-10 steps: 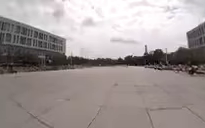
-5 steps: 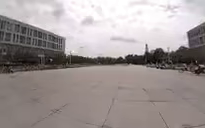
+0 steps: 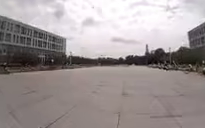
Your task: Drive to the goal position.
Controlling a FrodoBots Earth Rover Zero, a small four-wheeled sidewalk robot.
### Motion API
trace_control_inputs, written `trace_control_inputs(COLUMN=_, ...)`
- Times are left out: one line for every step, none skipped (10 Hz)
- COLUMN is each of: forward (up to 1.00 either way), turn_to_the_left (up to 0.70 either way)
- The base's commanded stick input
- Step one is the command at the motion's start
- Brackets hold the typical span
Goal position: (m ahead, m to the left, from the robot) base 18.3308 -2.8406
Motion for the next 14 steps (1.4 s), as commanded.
trace_control_inputs(forward=1.00, turn_to_the_left=-0.01)
trace_control_inputs(forward=1.00, turn_to_the_left=0.00)
trace_control_inputs(forward=1.00, turn_to_the_left=0.00)
trace_control_inputs(forward=1.00, turn_to_the_left=0.00)
trace_control_inputs(forward=1.00, turn_to_the_left=0.00)
trace_control_inputs(forward=1.00, turn_to_the_left=0.00)
trace_control_inputs(forward=1.00, turn_to_the_left=0.00)
trace_control_inputs(forward=1.00, turn_to_the_left=0.00)
trace_control_inputs(forward=1.00, turn_to_the_left=0.00)
trace_control_inputs(forward=1.00, turn_to_the_left=0.00)
trace_control_inputs(forward=1.00, turn_to_the_left=0.00)
trace_control_inputs(forward=1.00, turn_to_the_left=0.00)
trace_control_inputs(forward=1.00, turn_to_the_left=0.00)
trace_control_inputs(forward=1.00, turn_to_the_left=0.00)
